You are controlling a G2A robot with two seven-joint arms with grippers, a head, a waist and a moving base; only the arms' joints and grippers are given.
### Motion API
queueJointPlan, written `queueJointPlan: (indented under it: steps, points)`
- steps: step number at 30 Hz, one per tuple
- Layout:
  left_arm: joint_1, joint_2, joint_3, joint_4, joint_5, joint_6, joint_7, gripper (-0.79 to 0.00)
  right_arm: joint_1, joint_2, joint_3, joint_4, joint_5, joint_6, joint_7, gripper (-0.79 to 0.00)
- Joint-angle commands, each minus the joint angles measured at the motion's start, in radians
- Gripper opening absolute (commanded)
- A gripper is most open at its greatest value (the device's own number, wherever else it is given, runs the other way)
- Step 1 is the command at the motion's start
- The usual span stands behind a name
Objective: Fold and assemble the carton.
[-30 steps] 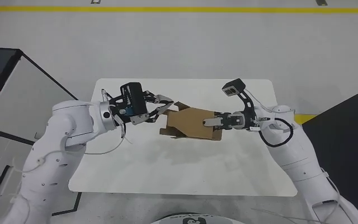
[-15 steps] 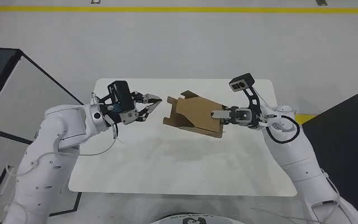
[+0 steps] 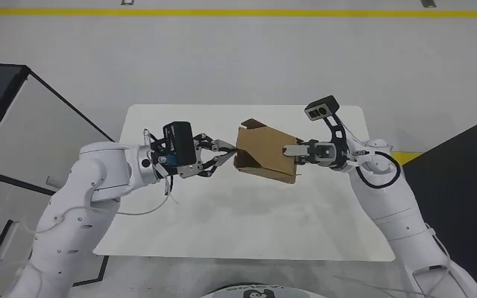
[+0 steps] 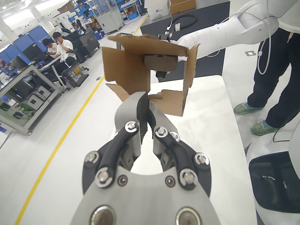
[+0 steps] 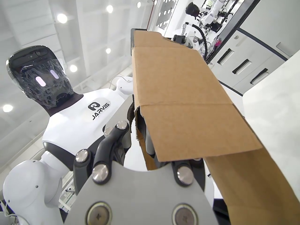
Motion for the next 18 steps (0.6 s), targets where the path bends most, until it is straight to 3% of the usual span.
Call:
queueJointPlan:
  steps: [1, 18]
  points:
    - [-0.007, -0.002, 0.015, 0.001, 0.000, 0.002, -0.002, -0.785, 0.003, -0.001, -0.001, 0.003, -0.006, -0.001, -0.001, -0.785]
    - [-0.038, -0.008, 0.067, 0.006, 0.007, 0.000, -0.009, -0.785, 0.010, -0.014, -0.013, 0.011, -0.017, -0.004, -0.004, -0.785]
